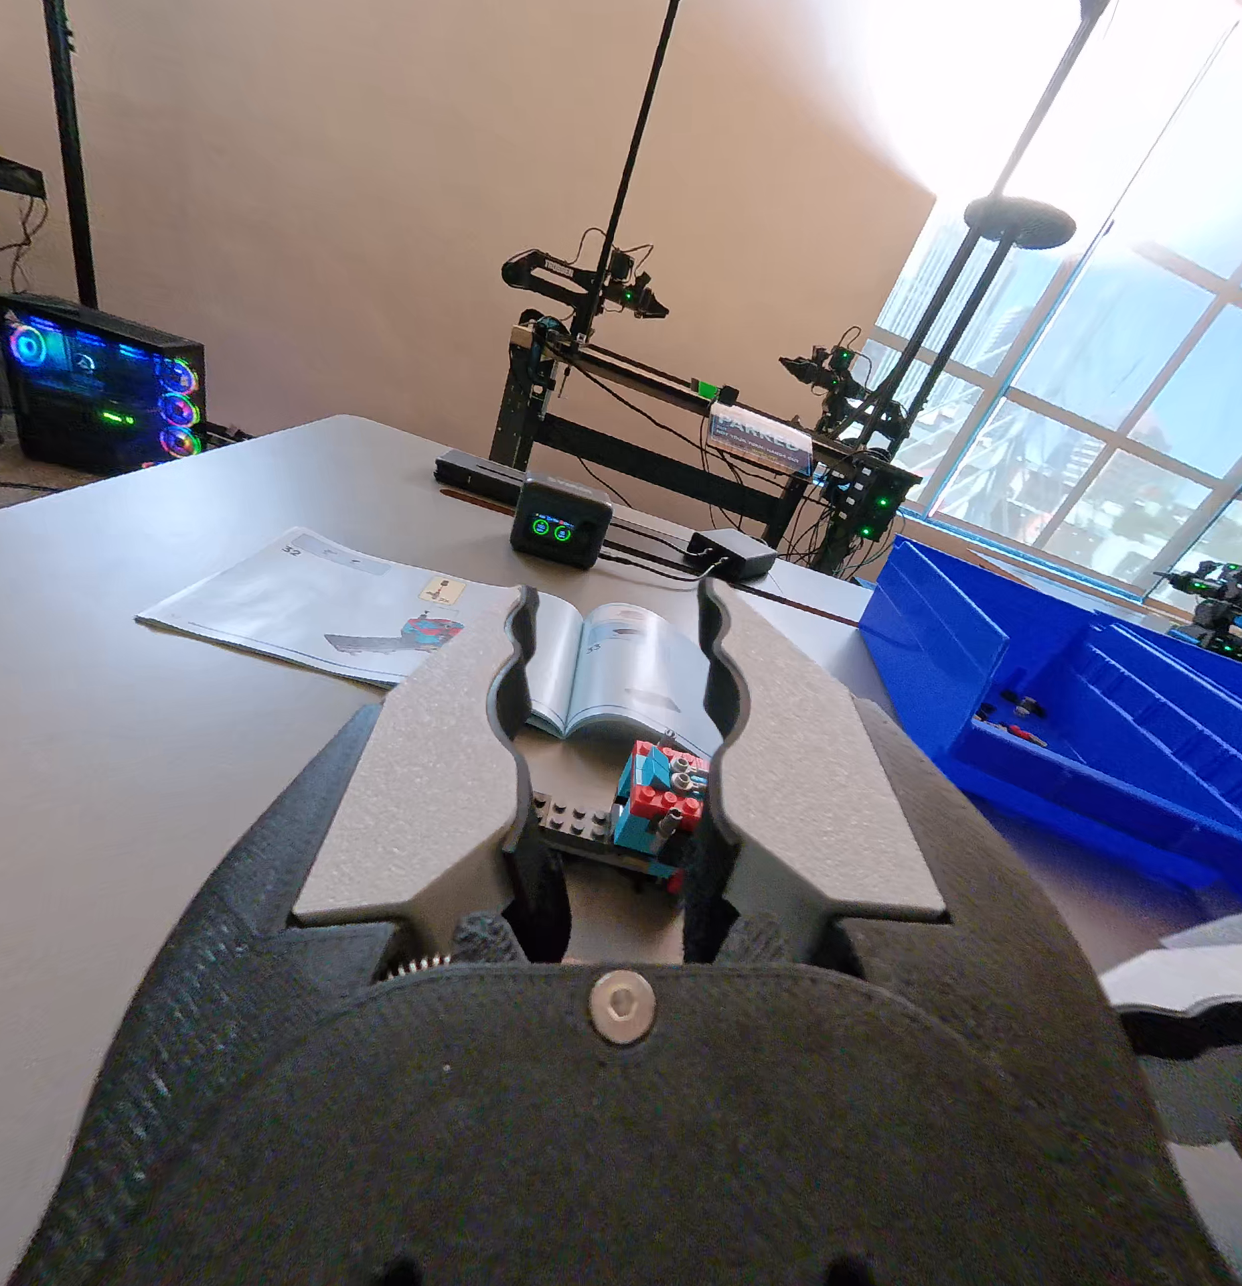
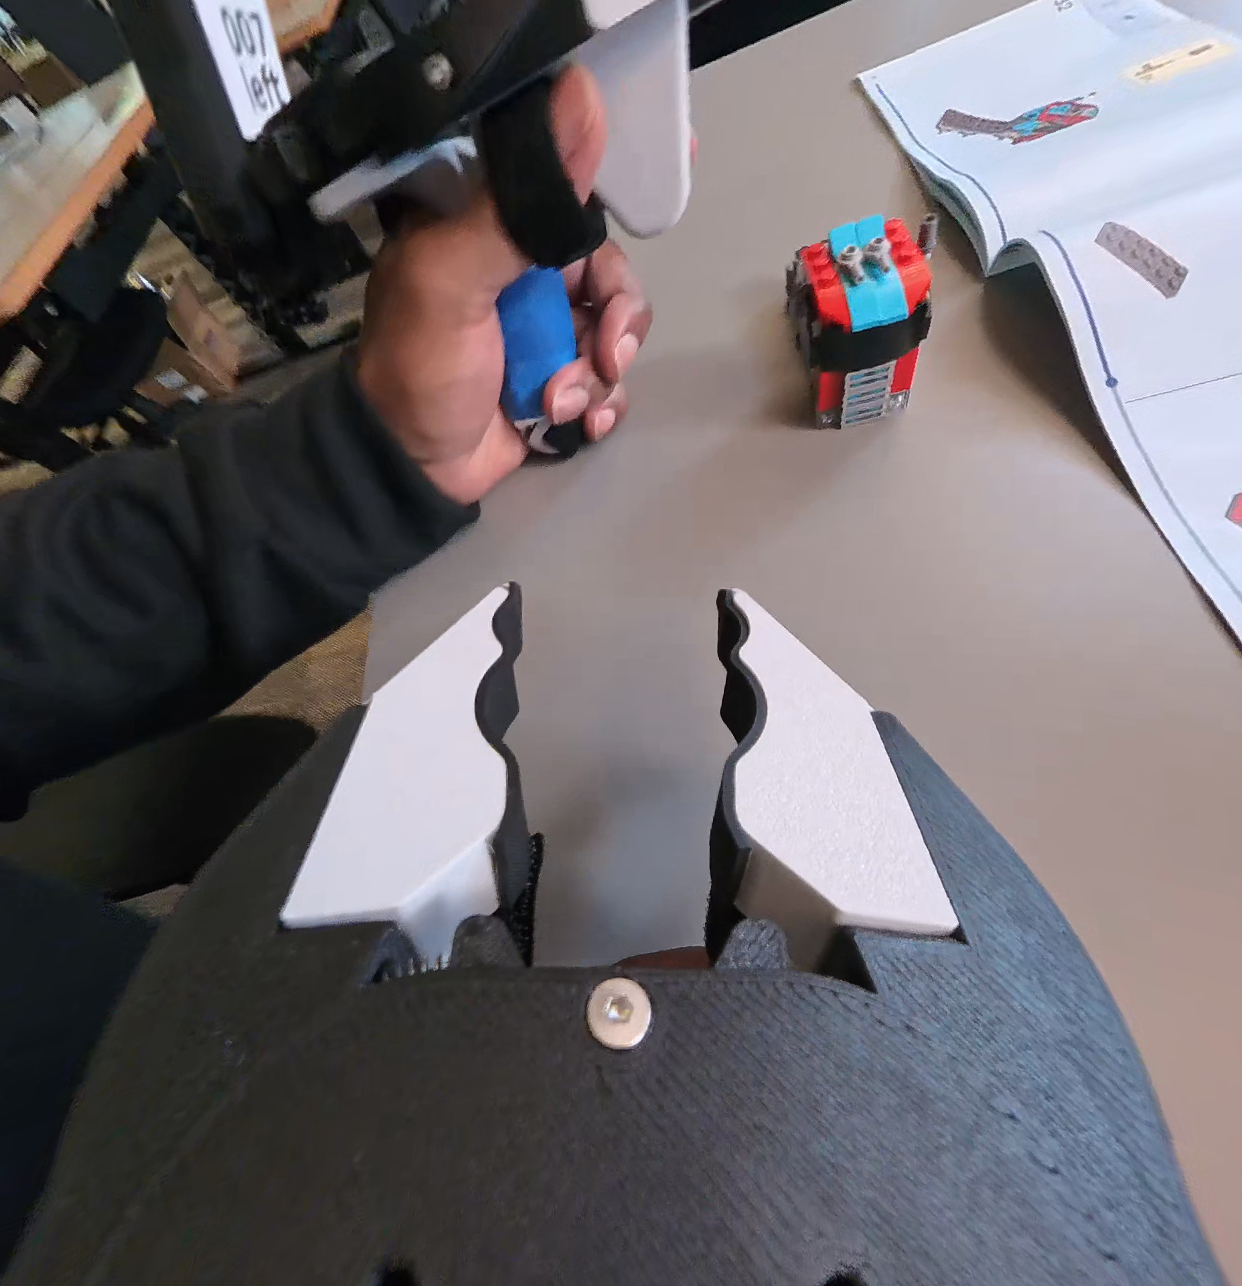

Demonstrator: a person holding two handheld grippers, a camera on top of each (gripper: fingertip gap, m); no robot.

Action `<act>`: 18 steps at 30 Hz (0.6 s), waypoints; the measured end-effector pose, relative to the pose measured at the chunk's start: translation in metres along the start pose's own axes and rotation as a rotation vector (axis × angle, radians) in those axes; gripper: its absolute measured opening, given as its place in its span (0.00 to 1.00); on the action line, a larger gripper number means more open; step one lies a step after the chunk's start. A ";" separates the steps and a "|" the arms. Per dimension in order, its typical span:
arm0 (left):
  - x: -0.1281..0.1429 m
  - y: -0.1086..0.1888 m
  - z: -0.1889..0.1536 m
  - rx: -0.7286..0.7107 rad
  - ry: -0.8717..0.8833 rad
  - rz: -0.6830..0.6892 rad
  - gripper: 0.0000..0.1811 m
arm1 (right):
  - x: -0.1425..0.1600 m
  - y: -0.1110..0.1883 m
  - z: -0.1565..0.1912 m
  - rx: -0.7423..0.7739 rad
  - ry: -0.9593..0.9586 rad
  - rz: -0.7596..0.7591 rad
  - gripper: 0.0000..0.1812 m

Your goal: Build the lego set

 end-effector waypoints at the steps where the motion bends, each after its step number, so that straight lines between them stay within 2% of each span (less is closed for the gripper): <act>1: 0.000 0.000 0.000 0.003 0.004 0.005 0.26 | 0.000 0.001 -0.001 -0.008 -0.015 -0.007 0.31; 13: 0.005 -0.002 -0.006 0.016 -0.041 0.030 0.26 | 0.000 0.018 0.005 -0.004 0.024 -0.092 0.31; 18: 0.005 0.001 -0.012 0.021 -0.082 0.008 0.26 | 0.000 0.020 0.000 -0.035 -0.046 -0.114 0.30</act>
Point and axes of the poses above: each gripper's, where its closed fingertips meet, y back along the fingers, x out of its underside, z = x × y across the jaws, the point moved 3 cm from there along y, back along the fingers, and after that the axes turned 15 degrees about y, right-handed, at the moved point
